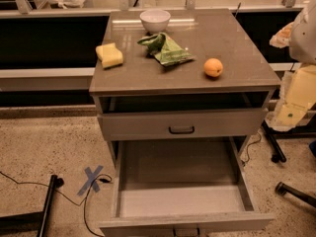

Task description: Place orange into middle drawer

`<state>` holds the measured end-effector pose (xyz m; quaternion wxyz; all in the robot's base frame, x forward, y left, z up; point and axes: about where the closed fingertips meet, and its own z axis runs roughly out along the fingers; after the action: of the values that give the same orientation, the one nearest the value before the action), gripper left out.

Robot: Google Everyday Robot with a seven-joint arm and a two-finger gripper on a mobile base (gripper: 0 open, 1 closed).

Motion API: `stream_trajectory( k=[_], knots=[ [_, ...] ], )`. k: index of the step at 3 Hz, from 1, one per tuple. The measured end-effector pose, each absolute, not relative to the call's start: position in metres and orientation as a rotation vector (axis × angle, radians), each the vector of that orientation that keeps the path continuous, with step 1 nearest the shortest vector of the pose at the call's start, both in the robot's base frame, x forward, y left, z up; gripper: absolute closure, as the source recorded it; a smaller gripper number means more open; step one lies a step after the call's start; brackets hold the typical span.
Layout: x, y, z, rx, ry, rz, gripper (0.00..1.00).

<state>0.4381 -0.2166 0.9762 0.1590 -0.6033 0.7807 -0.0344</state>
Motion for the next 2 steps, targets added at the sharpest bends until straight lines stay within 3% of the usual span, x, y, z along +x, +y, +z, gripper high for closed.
stream_trajectory(
  k=[2],
  knots=[
    [0.450,-0.224,0.979,-1.678,2.198,-0.129,0.00]
  ],
)
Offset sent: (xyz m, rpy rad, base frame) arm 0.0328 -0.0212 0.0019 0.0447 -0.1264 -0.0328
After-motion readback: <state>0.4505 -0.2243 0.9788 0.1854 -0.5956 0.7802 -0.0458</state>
